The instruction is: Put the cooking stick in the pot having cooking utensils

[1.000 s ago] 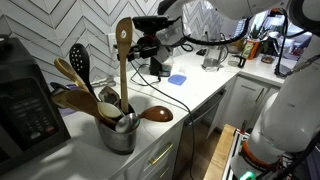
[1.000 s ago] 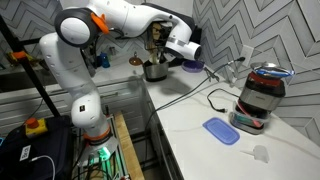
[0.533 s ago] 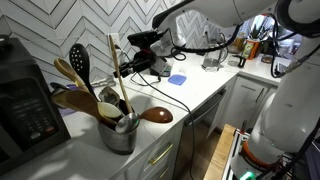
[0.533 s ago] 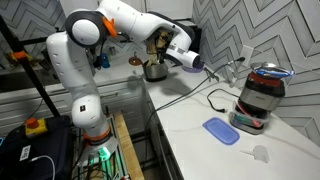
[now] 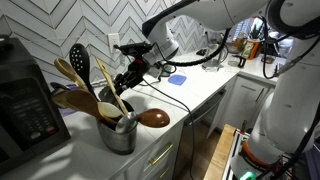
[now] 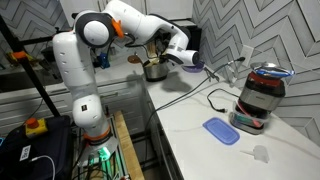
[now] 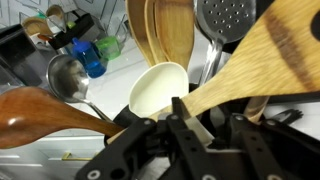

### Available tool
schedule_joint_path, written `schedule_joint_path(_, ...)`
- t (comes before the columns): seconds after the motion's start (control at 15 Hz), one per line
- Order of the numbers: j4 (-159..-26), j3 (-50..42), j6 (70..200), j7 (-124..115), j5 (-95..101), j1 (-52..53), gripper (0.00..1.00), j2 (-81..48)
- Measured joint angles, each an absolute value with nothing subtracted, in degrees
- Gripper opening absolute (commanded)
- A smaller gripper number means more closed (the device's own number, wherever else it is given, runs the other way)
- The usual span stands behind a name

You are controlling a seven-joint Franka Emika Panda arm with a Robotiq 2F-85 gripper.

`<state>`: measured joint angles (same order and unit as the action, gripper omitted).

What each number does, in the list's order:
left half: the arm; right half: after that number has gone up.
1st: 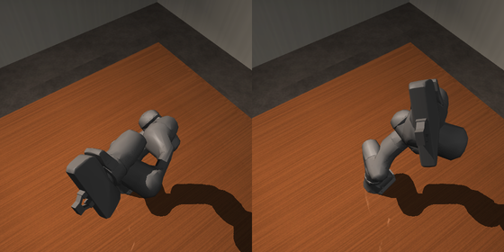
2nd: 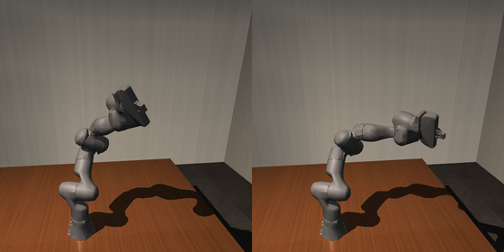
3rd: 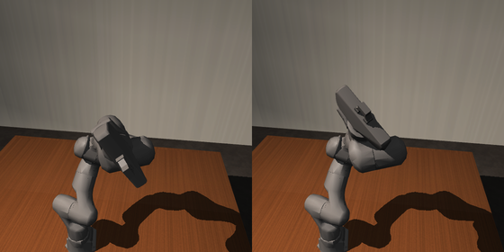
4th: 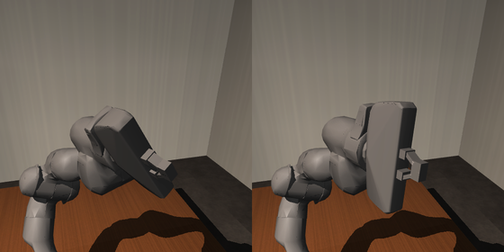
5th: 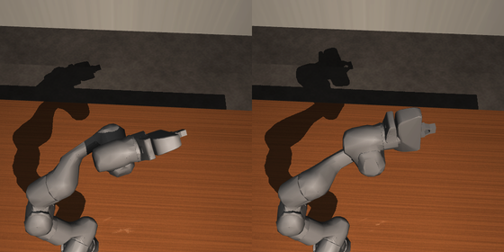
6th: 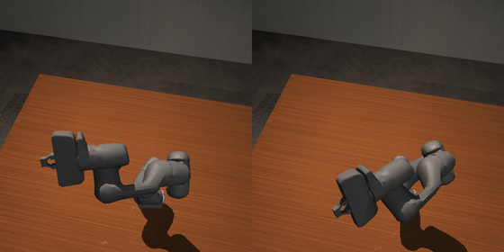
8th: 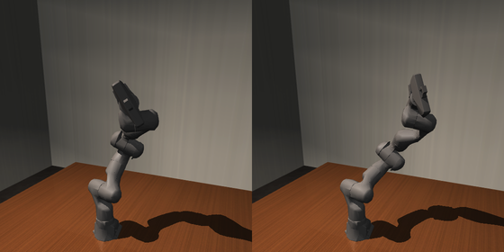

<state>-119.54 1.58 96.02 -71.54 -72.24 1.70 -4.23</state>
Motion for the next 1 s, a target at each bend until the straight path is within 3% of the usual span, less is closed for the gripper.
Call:
schedule_joint_path(0.27,-118.16,1.77,97.92,-71.5,-69.96,2.37,0.1,-4.21)
schedule_joint_path(0.33,-117.91,1.76,98.12,-71.41,-69.87,2.37,0.45,-4.16)
schedule_joint_path(0.4,-117.62,1.75,98.15,-71.16,-69.87,2.34,0.62,-4.11)
schedule_joint_path(0.73,-116.1,1.83,97.77,-68.95,-69.66,2.37,0.99,-3.27)
schedule_joint_path(1.0,-115.75,1.5,97.68,-67.22,-69.46,1.97,1.0,0.07)
